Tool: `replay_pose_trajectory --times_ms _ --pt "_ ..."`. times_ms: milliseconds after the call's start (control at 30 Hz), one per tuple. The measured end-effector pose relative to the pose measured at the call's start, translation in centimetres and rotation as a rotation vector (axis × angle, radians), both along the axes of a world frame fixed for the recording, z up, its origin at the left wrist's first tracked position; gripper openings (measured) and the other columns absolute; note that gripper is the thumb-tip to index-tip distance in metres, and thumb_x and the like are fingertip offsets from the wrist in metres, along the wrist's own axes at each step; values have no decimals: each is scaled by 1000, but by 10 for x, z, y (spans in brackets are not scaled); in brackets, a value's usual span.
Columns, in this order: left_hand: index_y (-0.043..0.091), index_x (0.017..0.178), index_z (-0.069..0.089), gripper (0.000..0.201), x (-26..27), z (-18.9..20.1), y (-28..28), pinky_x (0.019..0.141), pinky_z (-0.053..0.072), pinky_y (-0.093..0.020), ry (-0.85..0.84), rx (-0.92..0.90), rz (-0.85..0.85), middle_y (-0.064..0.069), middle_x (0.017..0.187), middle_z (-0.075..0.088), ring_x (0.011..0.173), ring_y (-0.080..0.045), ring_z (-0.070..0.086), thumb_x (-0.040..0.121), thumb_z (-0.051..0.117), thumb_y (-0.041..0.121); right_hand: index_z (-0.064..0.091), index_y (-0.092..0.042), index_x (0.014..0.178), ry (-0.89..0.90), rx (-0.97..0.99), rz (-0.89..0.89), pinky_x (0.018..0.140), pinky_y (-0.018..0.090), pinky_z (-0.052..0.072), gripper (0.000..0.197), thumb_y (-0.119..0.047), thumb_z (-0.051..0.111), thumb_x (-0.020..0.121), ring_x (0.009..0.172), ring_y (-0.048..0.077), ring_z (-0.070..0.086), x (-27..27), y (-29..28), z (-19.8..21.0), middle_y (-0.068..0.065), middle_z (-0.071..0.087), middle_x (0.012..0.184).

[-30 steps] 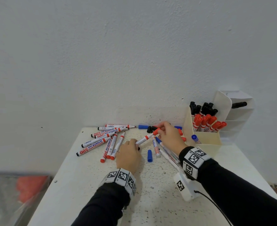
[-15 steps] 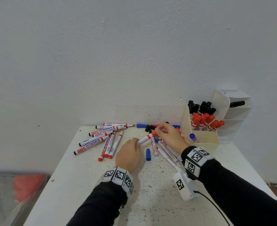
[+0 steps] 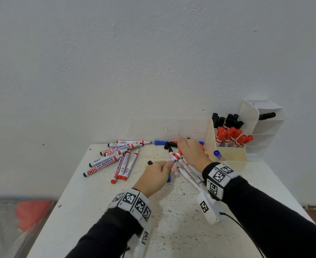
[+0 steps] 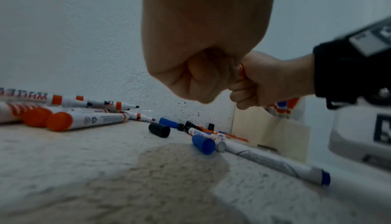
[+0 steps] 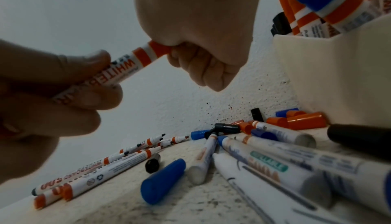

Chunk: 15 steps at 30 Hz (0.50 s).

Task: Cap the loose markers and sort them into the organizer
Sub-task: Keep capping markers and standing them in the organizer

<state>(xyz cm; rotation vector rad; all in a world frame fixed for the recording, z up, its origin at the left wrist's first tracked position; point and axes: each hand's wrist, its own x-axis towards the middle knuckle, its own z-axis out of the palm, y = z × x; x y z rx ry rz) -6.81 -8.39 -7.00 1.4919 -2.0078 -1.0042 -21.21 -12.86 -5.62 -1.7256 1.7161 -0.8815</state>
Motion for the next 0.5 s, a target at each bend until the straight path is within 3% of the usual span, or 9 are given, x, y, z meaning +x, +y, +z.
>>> replay_pose_trajectory --times_ms 133,267,400,500 --pt "14 74 43 43 3 5 3 36 26 -17 80 117 -27 3 58 36 40 -7 27 98 26 45 48 -13 68 -2 -19 48 54 20 29 41 -30 27 100 54 9 37 1 11 3 0 42 60" --pt "16 74 46 41 -4 -2 4 48 30 -21 118 41 7 4 63 42 48 -6 35 98 28 44 39 -18 61 -99 -58 63 52 23 29 39 -30 40 98 53 10 33 3 16 13 -2 34 57" --pt "6 89 56 46 -19 -9 5 61 40 -27 268 0 94 3 67 48 57 -10 43 95 36 47 46 -14 83 -210 -74 6 53 20 42 21 -27 61 87 52 4 50 -1 17 21 -2 46 69" --pt "13 91 55 35 -35 -11 12 68 43 -26 345 32 85 2 75 50 66 -11 46 95 39 44 50 -14 94 -230 -219 -54 67 26 54 24 -26 66 83 70 15 61 -4 21 34 0 55 80"
